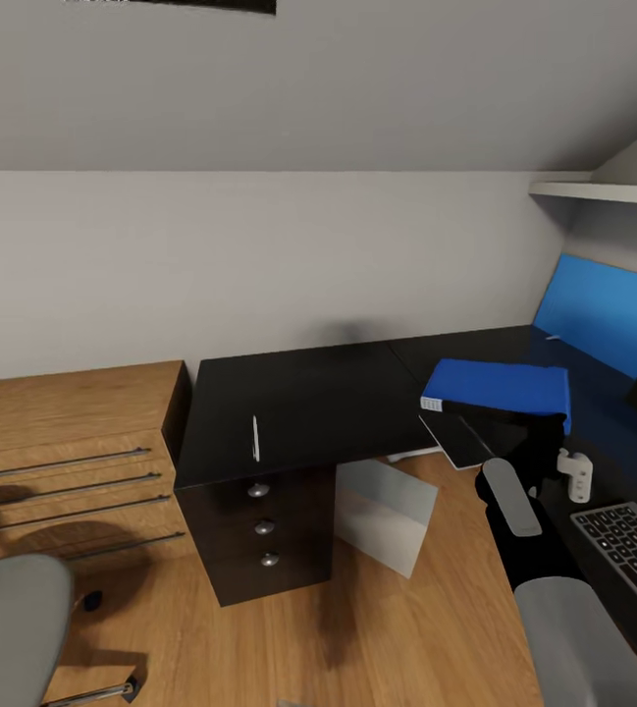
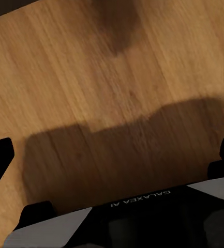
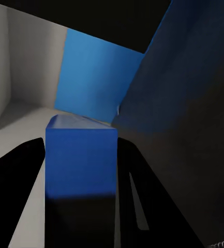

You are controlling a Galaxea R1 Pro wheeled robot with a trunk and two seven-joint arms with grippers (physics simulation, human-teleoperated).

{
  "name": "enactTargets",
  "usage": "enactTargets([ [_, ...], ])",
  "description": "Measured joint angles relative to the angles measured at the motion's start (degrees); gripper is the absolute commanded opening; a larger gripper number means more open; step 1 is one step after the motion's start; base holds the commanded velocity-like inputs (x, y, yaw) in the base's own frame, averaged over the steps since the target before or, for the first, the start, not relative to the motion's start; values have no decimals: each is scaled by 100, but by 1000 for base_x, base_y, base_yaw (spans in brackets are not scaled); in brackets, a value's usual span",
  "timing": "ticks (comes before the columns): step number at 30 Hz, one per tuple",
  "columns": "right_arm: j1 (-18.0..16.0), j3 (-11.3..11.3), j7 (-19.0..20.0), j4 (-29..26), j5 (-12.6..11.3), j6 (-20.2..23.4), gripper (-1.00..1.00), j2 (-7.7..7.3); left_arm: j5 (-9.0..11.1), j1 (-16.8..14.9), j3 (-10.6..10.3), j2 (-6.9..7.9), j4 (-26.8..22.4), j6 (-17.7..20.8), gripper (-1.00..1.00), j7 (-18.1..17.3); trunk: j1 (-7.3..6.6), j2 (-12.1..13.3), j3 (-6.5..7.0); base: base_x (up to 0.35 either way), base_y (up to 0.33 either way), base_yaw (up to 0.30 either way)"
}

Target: In the bedroom, organize the workspace by keeping the computer under the desk, ensuring the monitor is on the desk, placing the keyboard on the desk next to the monitor, placing the mouse on the desk next to the keyboard, moving the folder from the swivel chair onto the desk next to the mouse, stacking the notebook on top of the folder with the pen on top of the notebook, and positioning the swivel chair next to the desk.

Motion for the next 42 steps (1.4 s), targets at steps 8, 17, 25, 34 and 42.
enactTargets([
  [8,41,-1,10,5,18,-3,-100,-1,290,-9,9,0,274,3,100,-9,-176,321,144,0,0,0],
  [17,61,-6,1,-14,25,9,-100,-34,815,-567,29,0,1184,-14,100,-23,-373,682,306,0,0,0],
  [25,138,-33,-46,-12,7,45,-100,-79,1364,-1083,34,0,1951,-34,100,-51,-549,1003,449,0,0,0],
  [34,145,-821,-518,-3,-330,1439,-100,-117,1397,-1149,34,0,2032,-181,100,-55,-747,1364,611,0,0,0],
  [42,145,-1071,-542,-3,-377,1995,-100,-112,1397,-1151,34,0,2034,-445,100,-28,-923,1685,755,0,0,0],
])
